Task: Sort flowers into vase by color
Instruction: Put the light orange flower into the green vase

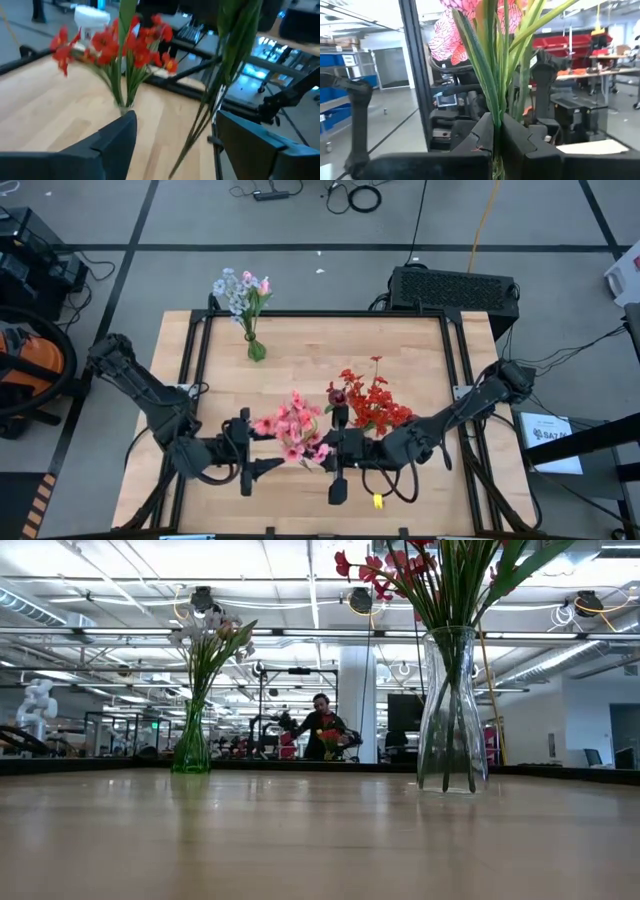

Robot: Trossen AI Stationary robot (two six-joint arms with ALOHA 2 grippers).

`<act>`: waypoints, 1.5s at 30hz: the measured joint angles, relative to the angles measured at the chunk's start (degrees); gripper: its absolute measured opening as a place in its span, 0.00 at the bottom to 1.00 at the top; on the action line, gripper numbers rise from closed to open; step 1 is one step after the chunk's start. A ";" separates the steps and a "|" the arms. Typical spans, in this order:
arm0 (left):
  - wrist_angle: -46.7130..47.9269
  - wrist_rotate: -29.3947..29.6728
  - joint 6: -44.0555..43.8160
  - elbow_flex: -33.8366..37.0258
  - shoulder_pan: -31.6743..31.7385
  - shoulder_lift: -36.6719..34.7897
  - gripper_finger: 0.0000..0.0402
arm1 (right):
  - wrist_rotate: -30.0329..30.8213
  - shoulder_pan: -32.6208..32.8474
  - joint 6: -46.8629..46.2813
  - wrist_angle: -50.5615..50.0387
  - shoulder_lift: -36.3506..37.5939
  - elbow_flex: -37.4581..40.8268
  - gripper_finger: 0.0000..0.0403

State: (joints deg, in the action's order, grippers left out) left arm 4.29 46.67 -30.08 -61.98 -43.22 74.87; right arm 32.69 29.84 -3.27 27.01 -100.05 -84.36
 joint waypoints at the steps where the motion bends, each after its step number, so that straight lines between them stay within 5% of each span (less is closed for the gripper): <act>1: -1.18 -0.46 1.28 0.00 0.28 0.00 0.70 | -0.07 -0.12 0.64 0.46 0.00 0.00 0.02; 6: -4.59 -6.48 6.66 0.00 2.18 0.00 0.70 | -0.08 -1.40 3.31 3.58 0.00 0.00 0.02; 12: -6.13 -6.81 9.37 0.00 4.10 0.00 0.70 | -7.71 -3.15 2.43 4.41 0.00 0.00 0.02; 23: -7.40 -9.06 9.59 0.00 7.76 0.00 0.68 | -9.44 -5.19 2.56 3.96 0.00 0.00 0.02; 27: -8.65 -10.03 9.58 0.00 8.26 0.00 0.55 | -10.18 -5.44 2.67 3.60 0.00 0.00 0.02; 35: -9.22 -11.04 10.64 0.00 8.61 0.03 0.04 | -9.51 -5.54 2.68 2.90 0.00 0.00 0.02; 45: -10.85 -10.15 11.36 0.07 8.54 0.07 0.03 | -7.14 -5.50 -1.96 2.62 0.31 0.00 0.08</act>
State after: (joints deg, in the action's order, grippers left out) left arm -6.56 36.52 -18.72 -61.91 -34.68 74.94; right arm 25.55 24.34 -5.23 29.63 -99.74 -84.36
